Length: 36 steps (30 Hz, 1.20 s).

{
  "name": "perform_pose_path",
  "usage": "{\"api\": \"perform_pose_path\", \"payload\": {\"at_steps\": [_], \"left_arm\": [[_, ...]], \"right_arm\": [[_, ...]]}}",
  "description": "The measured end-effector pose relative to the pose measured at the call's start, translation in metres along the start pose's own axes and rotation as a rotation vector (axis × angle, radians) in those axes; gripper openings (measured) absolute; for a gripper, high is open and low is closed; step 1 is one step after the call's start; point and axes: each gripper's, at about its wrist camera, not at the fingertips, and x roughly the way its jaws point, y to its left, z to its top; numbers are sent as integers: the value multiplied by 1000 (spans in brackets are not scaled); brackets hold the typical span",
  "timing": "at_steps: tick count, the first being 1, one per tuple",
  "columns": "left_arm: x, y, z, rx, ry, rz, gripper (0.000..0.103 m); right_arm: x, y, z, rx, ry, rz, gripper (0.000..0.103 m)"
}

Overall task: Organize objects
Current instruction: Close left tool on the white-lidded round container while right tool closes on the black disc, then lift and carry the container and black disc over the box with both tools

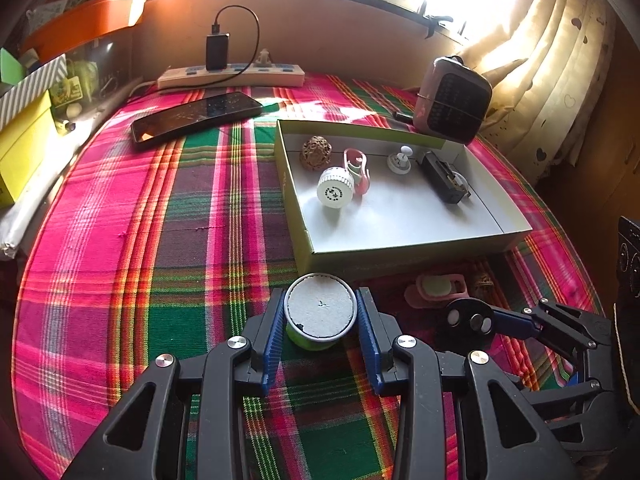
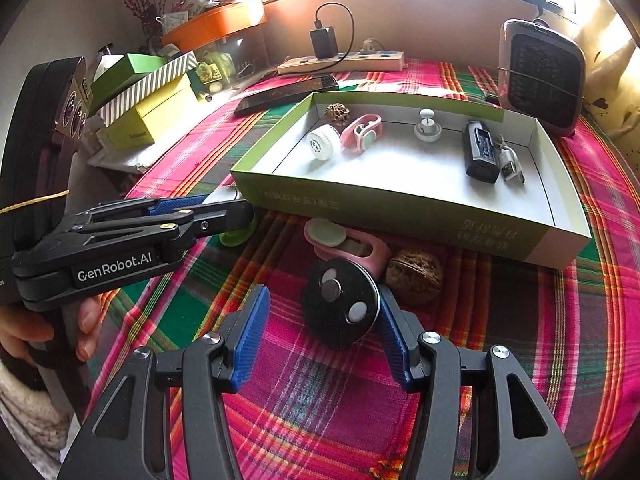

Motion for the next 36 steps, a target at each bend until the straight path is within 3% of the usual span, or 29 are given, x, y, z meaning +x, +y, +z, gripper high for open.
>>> {"api": "perform_pose_path", "payload": {"at_steps": [3,7,23,36], "left_arm": [[2,1,-1,-6,4,-8,32],[4,3,-1,-10,12,-3,32],[4,5,-1,-6,6,2,31],[-2,2,1,11,-13,8,31]], "right_arm": [[0,0,-1,4,-8,-17,50],[-1,-5,0,22,-13,-32,35],[-4,-5,-1,19,-31,-37,28],[-6,-4,-2,16,-29,-28,28]]}}
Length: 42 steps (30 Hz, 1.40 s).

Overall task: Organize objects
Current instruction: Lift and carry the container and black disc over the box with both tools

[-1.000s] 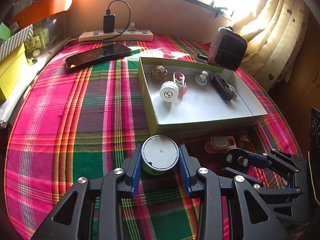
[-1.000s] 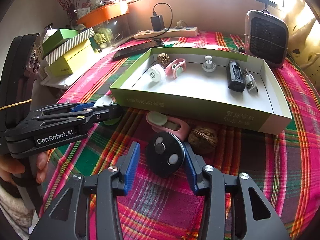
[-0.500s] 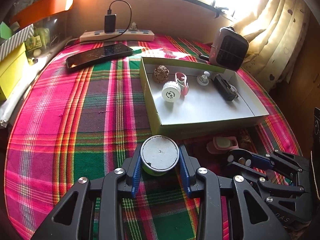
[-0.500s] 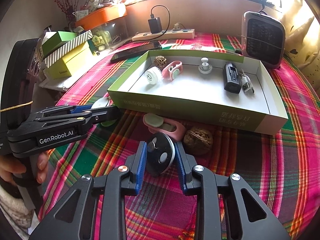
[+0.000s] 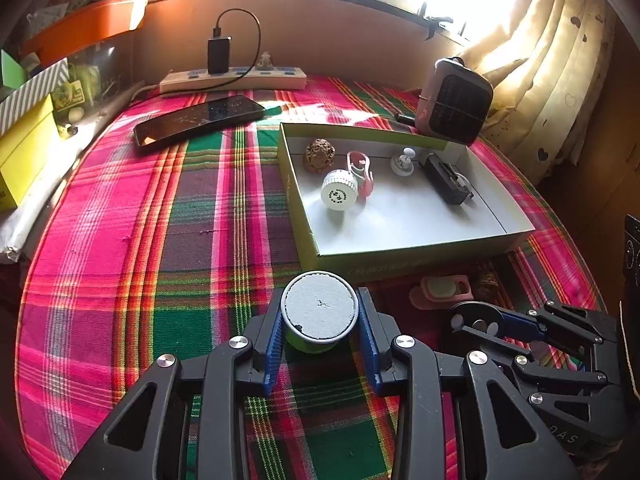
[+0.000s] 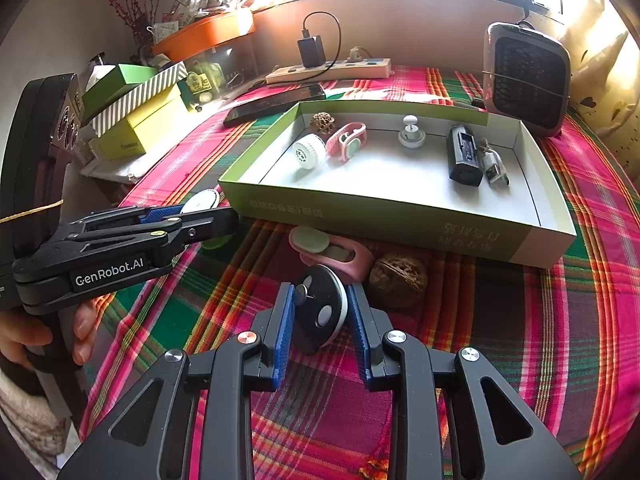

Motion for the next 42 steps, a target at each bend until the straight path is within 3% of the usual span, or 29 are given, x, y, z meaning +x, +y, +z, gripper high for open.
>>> {"api": "perform_pose_path", "payload": {"at_steps": [42], "left_arm": [[-31,-31,13,63,-58,-12,31]], "right_arm": [[-42,-19,20,37,-113,47,28]]}}
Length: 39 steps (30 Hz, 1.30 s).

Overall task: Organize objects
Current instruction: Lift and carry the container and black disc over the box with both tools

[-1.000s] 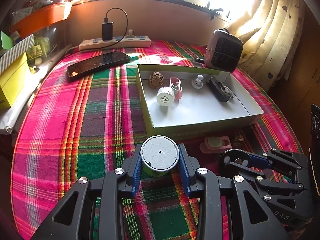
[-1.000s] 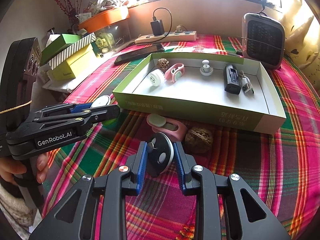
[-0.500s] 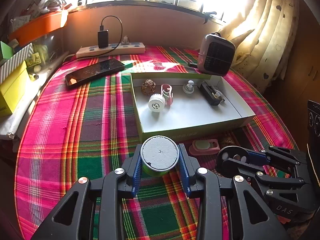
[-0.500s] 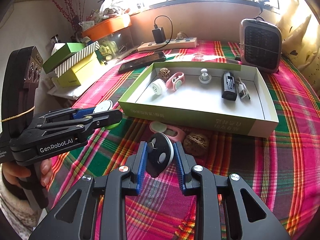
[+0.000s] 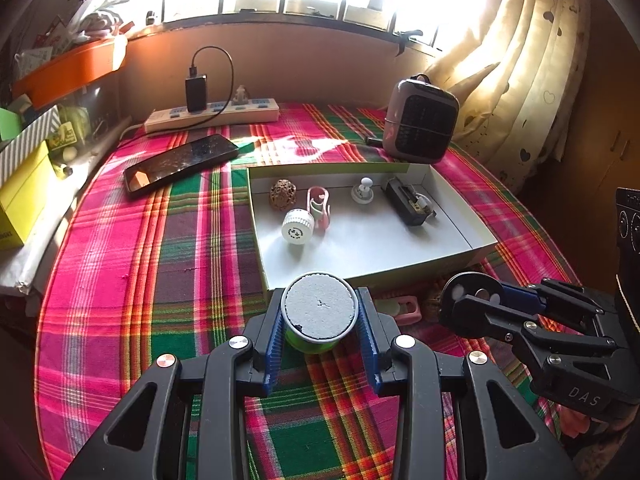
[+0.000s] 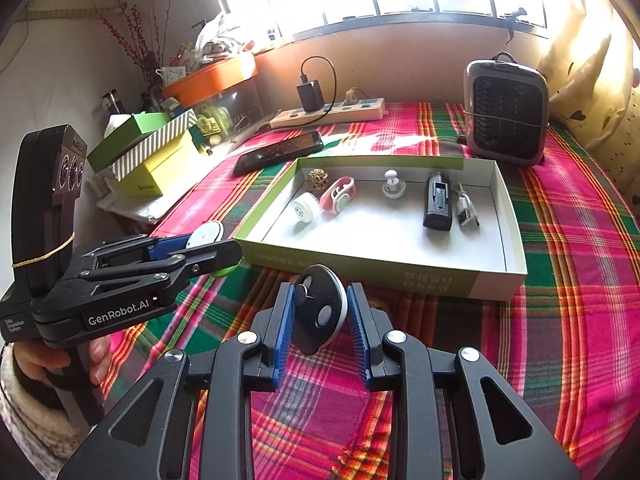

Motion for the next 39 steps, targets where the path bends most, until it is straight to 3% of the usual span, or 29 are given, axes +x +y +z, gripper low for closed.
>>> {"api": "perform_pose_path", "payload": {"at_steps": [17,39], "left_arm": [[12,-10,16,4,3,-8,31],[45,-12,33,1,34,-24,30]], "right_arm": [[9,-21,29,2,-12,-20,28],[68,-42,79,-18,54,-28,28]]}}
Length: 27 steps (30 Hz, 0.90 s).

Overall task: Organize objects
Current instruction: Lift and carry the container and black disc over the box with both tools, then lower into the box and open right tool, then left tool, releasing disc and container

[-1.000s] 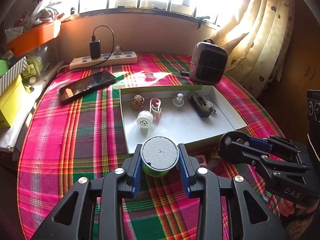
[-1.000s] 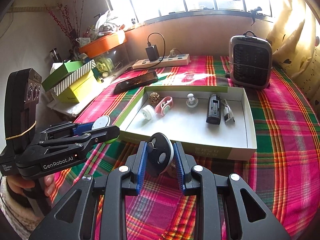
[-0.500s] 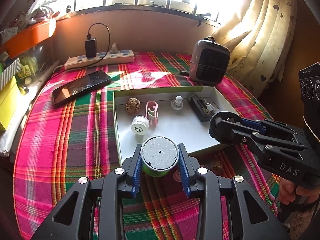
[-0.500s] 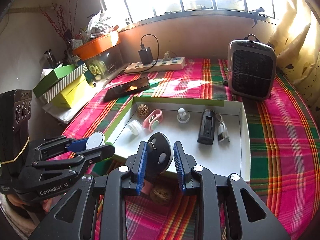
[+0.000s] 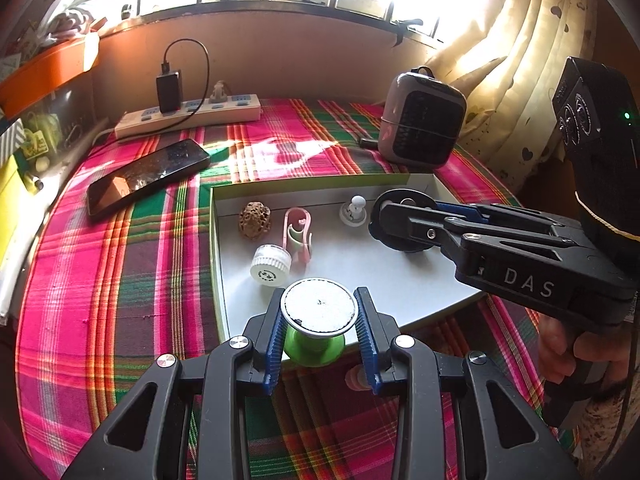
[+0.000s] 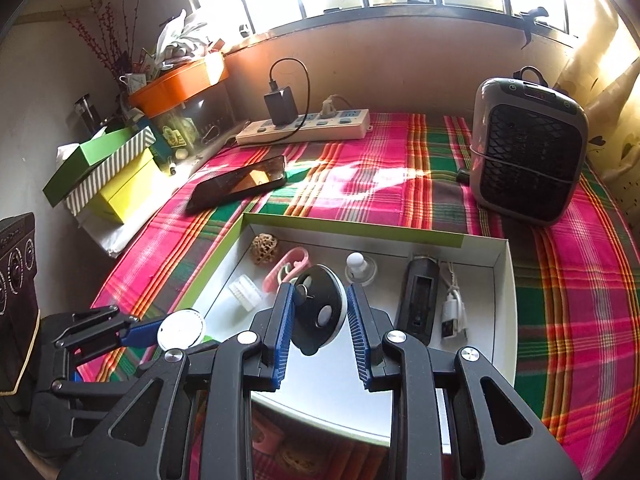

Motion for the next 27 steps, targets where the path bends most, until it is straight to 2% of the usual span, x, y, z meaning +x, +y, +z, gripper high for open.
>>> {"api": "perform_pose_path", "payload": {"at_steps": [3,27], "left_arm": [[5,0,1,1,7,1,26],[34,6,10,10,29,18,26]], "right_arm": [[8,0,4,-7,16,2,28],[50,-5,17,-11,99,4,28]]}}
